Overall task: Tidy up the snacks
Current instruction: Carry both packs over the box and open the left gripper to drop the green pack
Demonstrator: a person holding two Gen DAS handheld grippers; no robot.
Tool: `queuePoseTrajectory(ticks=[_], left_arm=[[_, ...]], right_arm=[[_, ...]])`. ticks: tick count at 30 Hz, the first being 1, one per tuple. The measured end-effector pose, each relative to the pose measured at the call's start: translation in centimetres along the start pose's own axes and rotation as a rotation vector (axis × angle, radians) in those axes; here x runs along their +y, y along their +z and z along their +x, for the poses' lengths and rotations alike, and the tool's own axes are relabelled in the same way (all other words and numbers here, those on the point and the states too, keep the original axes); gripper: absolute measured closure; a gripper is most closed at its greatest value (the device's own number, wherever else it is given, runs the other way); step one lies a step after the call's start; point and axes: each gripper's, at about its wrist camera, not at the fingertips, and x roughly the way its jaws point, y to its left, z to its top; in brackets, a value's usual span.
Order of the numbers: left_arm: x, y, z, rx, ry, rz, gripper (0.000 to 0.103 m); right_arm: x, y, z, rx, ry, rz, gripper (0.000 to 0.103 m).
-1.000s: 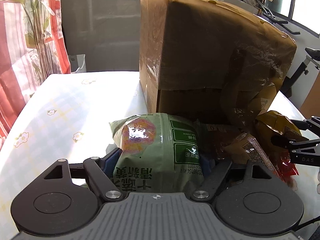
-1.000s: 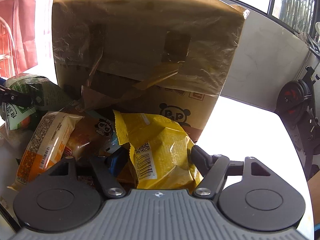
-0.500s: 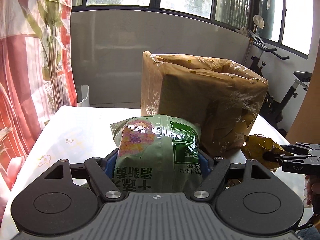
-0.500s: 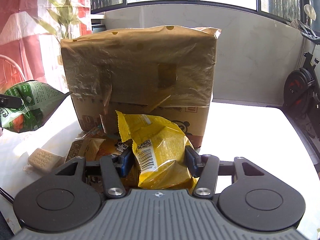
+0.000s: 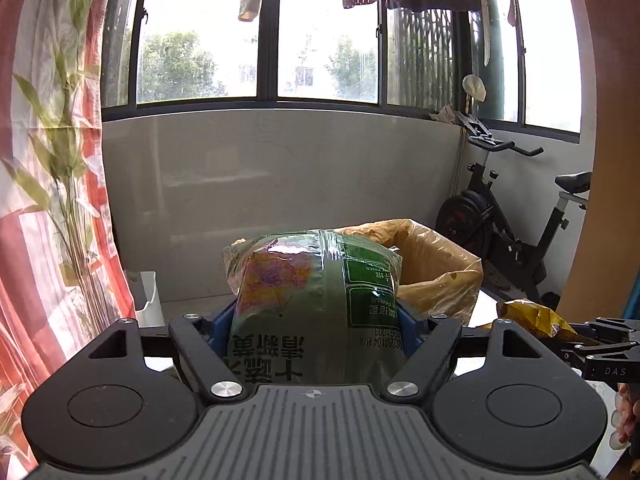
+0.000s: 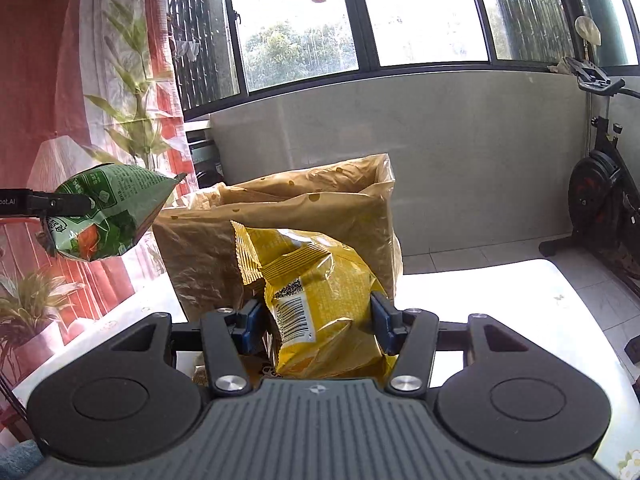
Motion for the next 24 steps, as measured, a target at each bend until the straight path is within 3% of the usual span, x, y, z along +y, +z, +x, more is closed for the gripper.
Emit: queuePoseTrajectory(ticks=[7,18,19,20,24], left_arm=[[-1.3,4.3,4.6,-0.005,0.023,-0.012,0.024],[-2.2,7.4,13.1,0.049,0.137,0.065,0.025],[-2.1,7.5,13.7,0.049,0.144,0.07,0.034],[-2.1,7.6,14.1,0.052,0.149,0.079,0.05],[-1.7,7.6,16.3,0.087,0.162,0.098,0.051]], right_arm=[[-0.8,2.7,0.2,-0.068,0.008,-0.011,0.048],[-0.8,9.5,3.9,-0.166,-0.006,-0.074,0.048],[-0.6,10.0,4.6,-0.17,0.006,-0.068,0.048],[-0.5,10.5,5.3,-0.173,0.017,-0.059,0.048],[-0.7,12.0,9.4,-0.158,0.065,0.026,0.048]])
